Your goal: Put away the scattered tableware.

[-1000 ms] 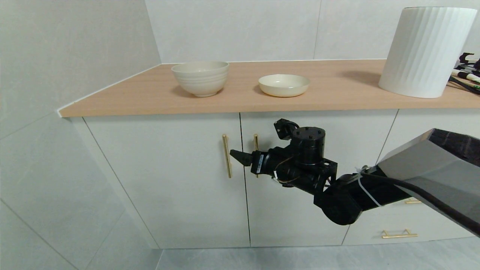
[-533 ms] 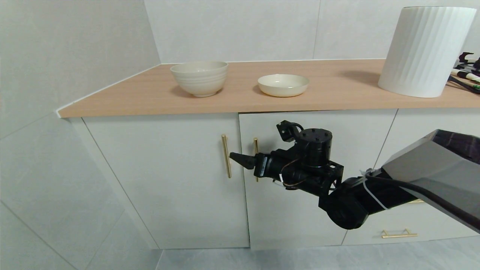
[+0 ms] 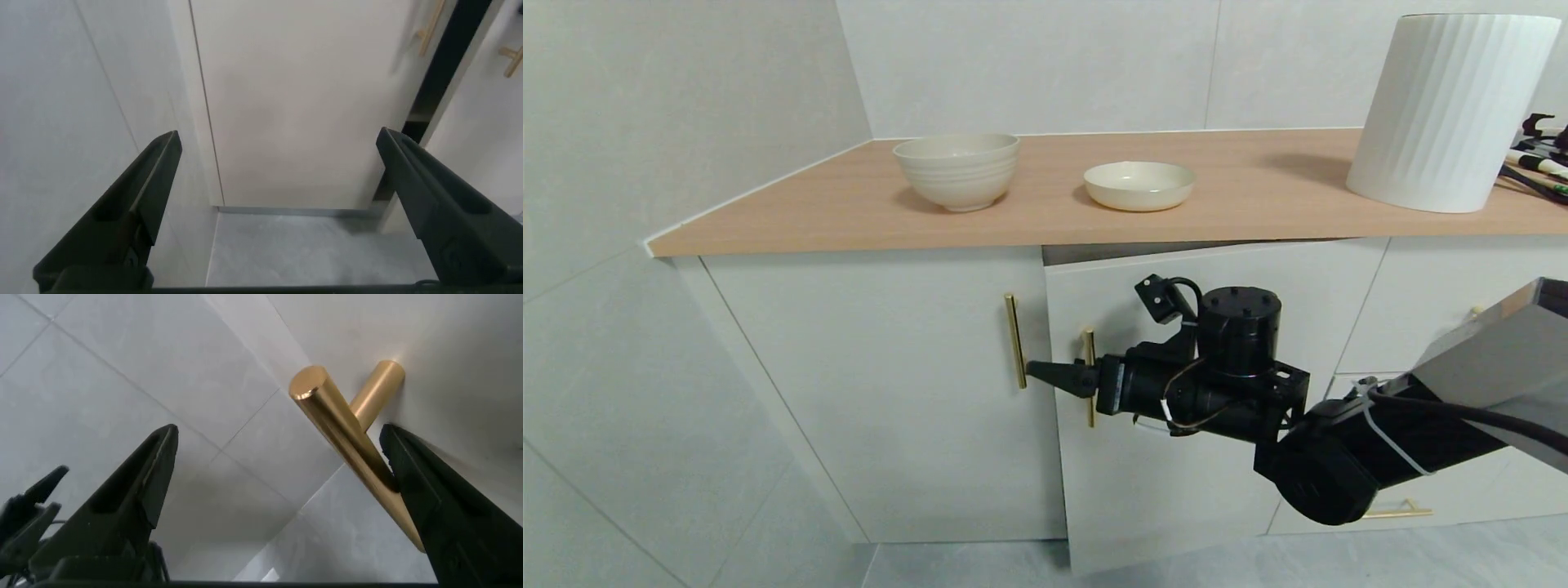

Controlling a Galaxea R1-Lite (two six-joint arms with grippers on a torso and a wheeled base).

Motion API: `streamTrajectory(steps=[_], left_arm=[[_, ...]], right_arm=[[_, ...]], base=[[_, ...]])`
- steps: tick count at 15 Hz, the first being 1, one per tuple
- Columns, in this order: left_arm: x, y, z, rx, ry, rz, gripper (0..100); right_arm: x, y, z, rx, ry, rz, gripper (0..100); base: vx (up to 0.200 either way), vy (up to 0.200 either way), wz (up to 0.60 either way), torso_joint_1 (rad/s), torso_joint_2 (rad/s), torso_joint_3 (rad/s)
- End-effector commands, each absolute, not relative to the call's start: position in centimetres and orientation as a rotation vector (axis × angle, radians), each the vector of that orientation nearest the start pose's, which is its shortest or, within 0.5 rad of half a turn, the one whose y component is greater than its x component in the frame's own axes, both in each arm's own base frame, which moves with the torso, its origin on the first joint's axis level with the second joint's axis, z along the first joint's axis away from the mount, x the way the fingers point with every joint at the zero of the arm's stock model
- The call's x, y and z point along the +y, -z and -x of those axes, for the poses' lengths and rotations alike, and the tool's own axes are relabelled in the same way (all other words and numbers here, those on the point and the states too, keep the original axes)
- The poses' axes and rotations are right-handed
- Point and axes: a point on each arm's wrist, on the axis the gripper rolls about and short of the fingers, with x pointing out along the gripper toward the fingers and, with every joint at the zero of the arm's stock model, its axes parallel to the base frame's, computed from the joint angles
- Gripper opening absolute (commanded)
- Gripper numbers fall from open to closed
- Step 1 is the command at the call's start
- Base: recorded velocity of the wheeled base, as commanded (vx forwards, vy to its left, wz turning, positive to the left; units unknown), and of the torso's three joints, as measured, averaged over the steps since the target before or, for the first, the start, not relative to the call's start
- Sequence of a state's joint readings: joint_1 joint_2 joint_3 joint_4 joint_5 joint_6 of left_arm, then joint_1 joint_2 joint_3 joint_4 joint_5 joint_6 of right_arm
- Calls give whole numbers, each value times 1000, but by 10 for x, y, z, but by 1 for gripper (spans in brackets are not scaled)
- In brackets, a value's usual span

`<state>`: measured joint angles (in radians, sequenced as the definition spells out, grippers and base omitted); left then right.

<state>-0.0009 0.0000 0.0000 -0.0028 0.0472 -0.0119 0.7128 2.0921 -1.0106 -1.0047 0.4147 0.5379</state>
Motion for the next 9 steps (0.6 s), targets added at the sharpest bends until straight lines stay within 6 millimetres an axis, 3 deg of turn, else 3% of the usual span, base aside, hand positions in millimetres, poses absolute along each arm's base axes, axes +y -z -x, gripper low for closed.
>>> streamTrajectory(steps=[1, 9], left_arm=[[1, -76, 23, -3, -46, 12, 100], [1, -82, 24, -32, -55, 10, 100]], right_arm=[[260, -139, -287, 365, -1084, -468, 100], [230, -141, -248, 440, -1217, -449, 100]], base=[[0, 0, 0, 0, 0, 0], [0, 0, 0, 0, 0, 0]])
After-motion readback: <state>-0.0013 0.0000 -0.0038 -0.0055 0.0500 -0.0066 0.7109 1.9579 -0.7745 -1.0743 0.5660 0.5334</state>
